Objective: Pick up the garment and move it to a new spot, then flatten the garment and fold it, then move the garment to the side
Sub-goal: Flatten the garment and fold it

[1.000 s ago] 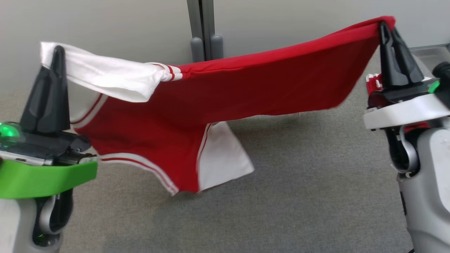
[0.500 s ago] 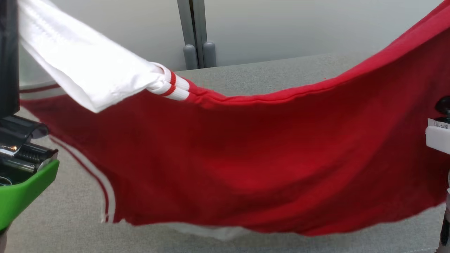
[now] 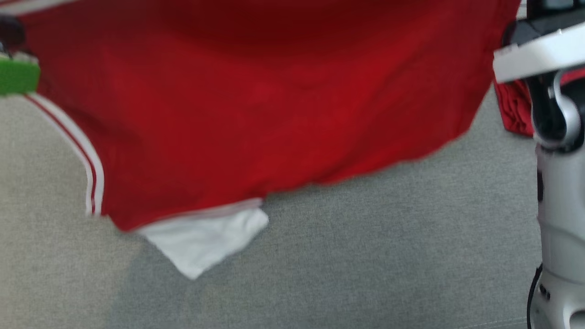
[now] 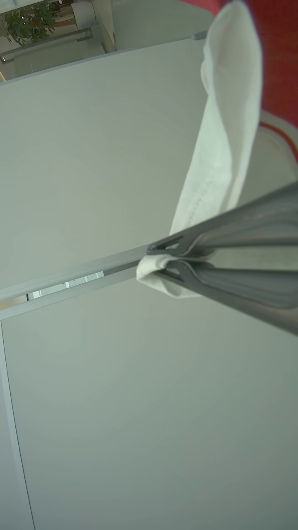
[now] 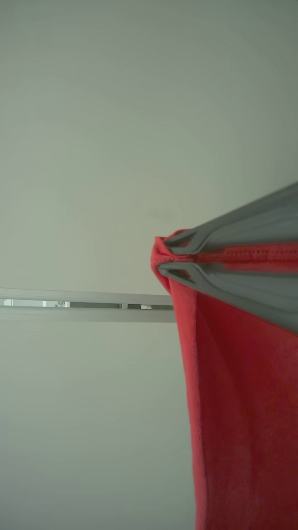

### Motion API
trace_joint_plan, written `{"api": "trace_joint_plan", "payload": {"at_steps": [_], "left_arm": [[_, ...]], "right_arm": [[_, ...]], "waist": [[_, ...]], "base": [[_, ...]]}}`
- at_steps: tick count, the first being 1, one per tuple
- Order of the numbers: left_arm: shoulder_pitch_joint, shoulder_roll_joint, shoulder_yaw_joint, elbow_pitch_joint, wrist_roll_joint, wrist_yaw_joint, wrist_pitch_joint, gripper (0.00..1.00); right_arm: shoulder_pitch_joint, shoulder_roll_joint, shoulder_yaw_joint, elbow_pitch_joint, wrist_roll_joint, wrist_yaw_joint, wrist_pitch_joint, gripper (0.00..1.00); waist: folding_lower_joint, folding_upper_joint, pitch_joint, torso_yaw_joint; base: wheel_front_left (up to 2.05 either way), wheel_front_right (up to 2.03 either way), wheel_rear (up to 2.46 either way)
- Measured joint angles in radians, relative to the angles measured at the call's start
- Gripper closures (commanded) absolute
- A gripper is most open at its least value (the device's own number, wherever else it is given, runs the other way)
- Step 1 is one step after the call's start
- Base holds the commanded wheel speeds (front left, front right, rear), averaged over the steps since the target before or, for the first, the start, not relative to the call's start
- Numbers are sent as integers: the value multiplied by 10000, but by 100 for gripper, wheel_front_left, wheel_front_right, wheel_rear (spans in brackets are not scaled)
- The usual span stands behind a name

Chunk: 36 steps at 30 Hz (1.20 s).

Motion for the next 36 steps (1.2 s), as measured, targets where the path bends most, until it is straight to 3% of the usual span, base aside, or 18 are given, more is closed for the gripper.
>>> {"api": "trace_joint_plan", "payload": {"at_steps": [10,14,19,26,36], "left_arm": [[-5781,-1248,-907,5160,1530,-174,-1622,100],[-6483,-2073,-1162,6819,1603,-123,-2510,100],[-6186,-2807,-1306,8128,1239,-238,-3296,100],[-4320,-3156,-1313,7643,686,-414,-3561,100],[-297,-3384,40,4757,276,-454,-3572,100]], "right_arm": [[-5946,458,-174,5574,-2454,2,-1964,100],[-6948,606,-673,7363,-3329,2,-2711,100],[-6955,742,-1166,9095,-3965,2,-3438,100],[-5993,779,-846,10218,-4077,2,-3800,100],[-3262,788,249,8180,-2232,2,-3820,100]], "waist": [[1,0,1759,177],[1,0,2340,343],[1,0,2918,619],[1,0,3533,915],[1,0,3411,822]], "base": [[0,0,0],[0,0,0],[0,0,0],[0,0,0],[0,0,0]]}}
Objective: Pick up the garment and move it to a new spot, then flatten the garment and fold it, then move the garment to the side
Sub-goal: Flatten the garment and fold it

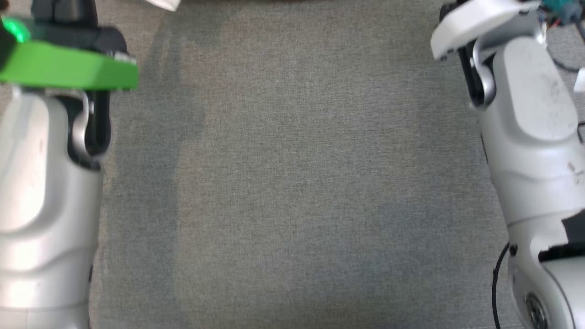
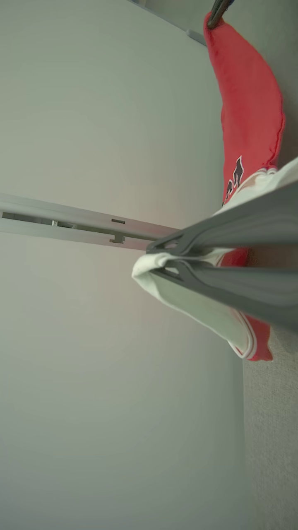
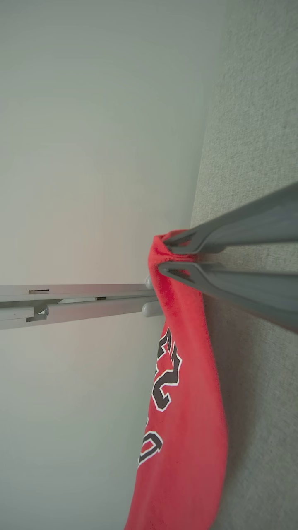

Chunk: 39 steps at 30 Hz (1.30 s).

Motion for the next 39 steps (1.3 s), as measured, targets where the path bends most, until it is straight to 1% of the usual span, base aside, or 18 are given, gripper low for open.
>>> {"api": "trace_joint_plan", "payload": {"at_steps": [3,6,10,17,21,26,30,33,36,39], "left_arm": [[1295,-192,543,-694,-13,-4,2,100],[2467,-424,869,-1266,-19,-4,2,100],[3886,-520,1149,-1956,-102,-4,2,100],[6253,-763,1438,-3200,-157,-6,2,100],[7829,-1035,1546,-4056,21,6,4,100],[9481,-1177,1367,-5150,130,295,171,100],[10378,-1162,1262,-5977,349,594,514,100],[10883,-1152,1202,-6305,364,721,736,100],[11058,-1154,1124,-6280,265,757,940,100],[11021,-1172,924,-5864,169,755,1114,100]], "right_arm": [[988,-4,19,-437,464,0,0,100],[1799,-2,8,-819,888,0,0,100],[2794,8,33,-1365,1538,0,0,100],[4713,6,38,-2336,2088,0,6,100],[5963,4,-138,-3382,2378,0,259,100],[7932,8,-556,-5074,2752,0,924,100],[9460,8,-813,-6368,3122,0,1503,100],[10250,4,-899,-7051,3405,0,1852,100],[10713,2,-821,-7252,3591,0,2197,100],[10789,0,-658,-7150,3603,0,2529,100]], "waist": [[0,0,-269,-68],[0,0,-582,-117],[0,0,-1091,-173],[0,0,-2160,-229],[-1,0,-2802,-263],[-2,0,-3466,-297],[-2,0,-3780,-248],[-2,0,-3851,-187],[-1,0,-3828,-199],[-2,0,-3771,-224]], "base": [[0,0,0],[0,0,0],[0,0,0],[0,0,0],[0,0,0],[0,0,0],[0,0,0],[0,0,0],[0,0,0],[0,0,0]]}}
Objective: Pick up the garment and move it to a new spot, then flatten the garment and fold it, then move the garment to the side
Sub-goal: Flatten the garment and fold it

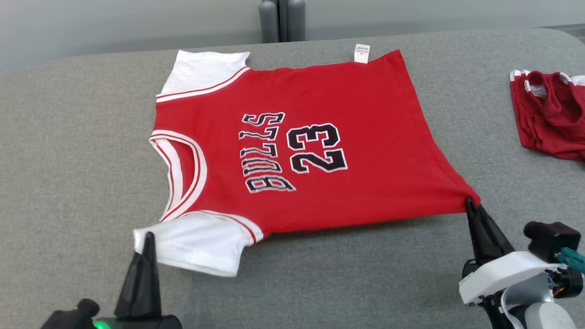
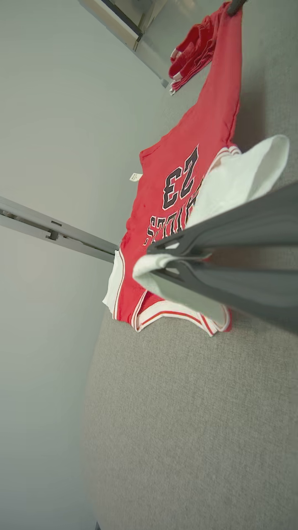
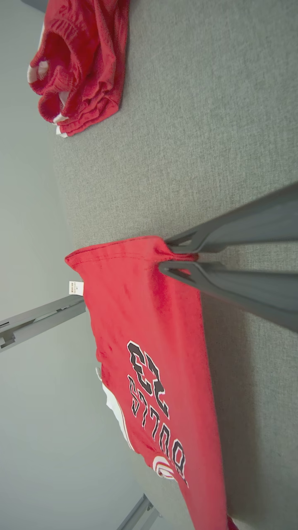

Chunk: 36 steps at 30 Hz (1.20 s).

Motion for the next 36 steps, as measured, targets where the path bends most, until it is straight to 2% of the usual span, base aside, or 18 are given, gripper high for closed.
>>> {"api": "trace_joint_plan", "payload": {"at_steps": [10,16,25,36], "left_arm": [[-1366,-136,-602,2102,-247,-368,-136,100],[-2841,-153,-773,3219,-318,-527,-274,100],[-5322,-128,-713,5292,-242,-617,-727,100],[-6958,-155,-686,6861,-36,-702,-1068,100]], "right_arm": [[-895,2,178,1618,38,0,968,100],[-1815,2,286,2474,734,0,1202,100],[-3696,2,33,3983,976,0,568,100],[-5044,2,142,5428,857,0,-205,100]], "waist": [[0,0,219,7],[0,0,324,58],[0,0,693,47],[0,0,1221,-4]], "base": [[0,0,0],[0,0,0],[0,0,0],[0,0,0]]}}
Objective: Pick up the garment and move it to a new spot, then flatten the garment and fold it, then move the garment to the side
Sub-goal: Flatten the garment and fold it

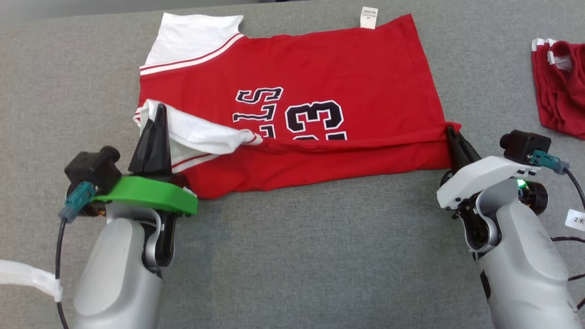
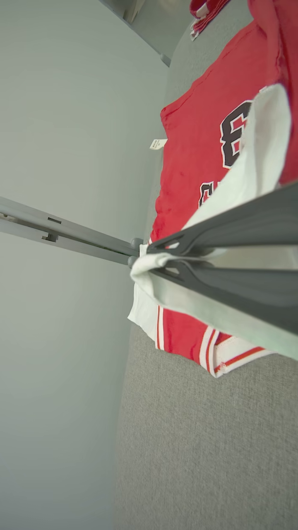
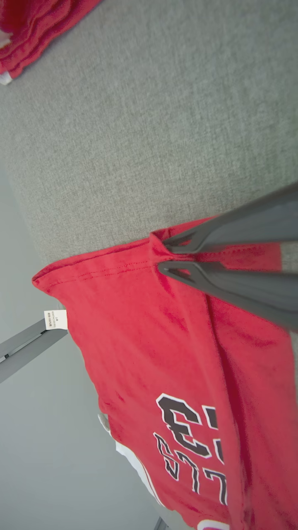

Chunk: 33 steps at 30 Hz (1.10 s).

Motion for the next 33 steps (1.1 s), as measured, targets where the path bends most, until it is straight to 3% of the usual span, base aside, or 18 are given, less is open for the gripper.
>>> {"api": "trace_joint_plan", "payload": {"at_steps": [7,8,10,11,12,13,22,33], "left_arm": [[-675,-67,-12,499,309,-15,-35,100],[-734,-77,-29,518,370,-36,-36,100],[-814,-115,-63,537,445,-40,-42,100],[-865,-113,-136,514,508,-40,-42,75],[-922,-113,-253,487,512,-42,-44,51],[-961,-113,-349,468,512,-44,-44,0],[-850,-50,-395,96,395,-46,-46,0],[1290,341,-182,-418,-119,-48,-48,0]], "right_arm": [[-445,0,217,568,-146,0,-326,100],[-495,0,244,627,-146,0,-349,93],[-578,-2,274,711,-155,0,-447,56],[-613,-4,303,742,-155,0,-512,0],[-640,-2,349,765,-157,0,-545,0],[-665,6,382,779,-159,0,-616,0],[-628,0,456,543,-453,0,-1174,0],[691,0,-12,-926,-1745,0,-1615,0]], "waist": [[0,0,178,-28],[0,0,197,-35],[0,0,225,-40],[0,0,239,-41],[0,0,253,-43],[0,0,262,-45],[0,0,150,-56],[0,0,-549,2]], "base": [[0,0,0],[0,0,0],[0,0,0],[0,0,0],[0,0,0],[0,0,0],[0,0,0],[0,0,0]]}}
